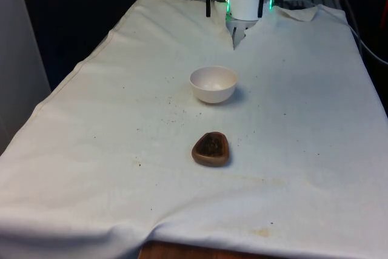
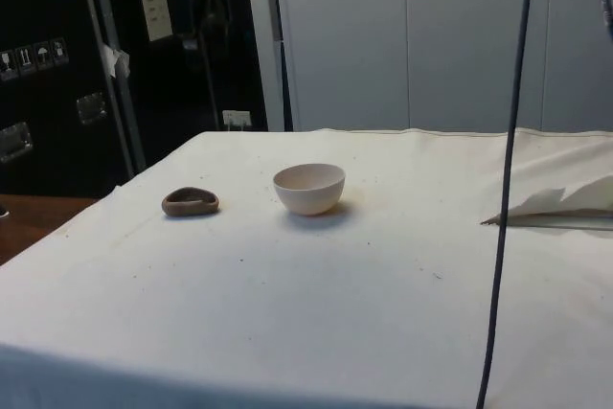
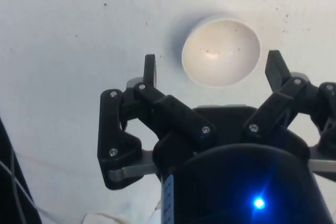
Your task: Pour the coffee beans from the cup into the bowl.
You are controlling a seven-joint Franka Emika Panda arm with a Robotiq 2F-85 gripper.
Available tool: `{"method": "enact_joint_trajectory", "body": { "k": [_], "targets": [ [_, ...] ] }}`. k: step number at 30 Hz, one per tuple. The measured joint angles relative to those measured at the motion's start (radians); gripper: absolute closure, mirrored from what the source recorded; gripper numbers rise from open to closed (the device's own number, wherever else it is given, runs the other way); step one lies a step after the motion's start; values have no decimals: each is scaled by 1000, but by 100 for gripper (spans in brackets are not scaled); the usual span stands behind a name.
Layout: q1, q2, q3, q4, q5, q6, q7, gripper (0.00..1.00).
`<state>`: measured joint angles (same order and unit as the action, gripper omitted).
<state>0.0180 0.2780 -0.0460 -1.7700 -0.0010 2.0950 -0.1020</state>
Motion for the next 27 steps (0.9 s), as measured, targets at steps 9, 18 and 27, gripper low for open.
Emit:
{"method": "enact_joint_trajectory", "body": {
  "k": [9, 18, 27],
  "targets": [
    [-1, 62, -5, 58, 0, 9, -3, 0],
    [-11, 79, -33, 39, 16, 58, -54, 0],
    [-14, 109, -41, 12, 19, 156, -77, 0]
  ]
}}
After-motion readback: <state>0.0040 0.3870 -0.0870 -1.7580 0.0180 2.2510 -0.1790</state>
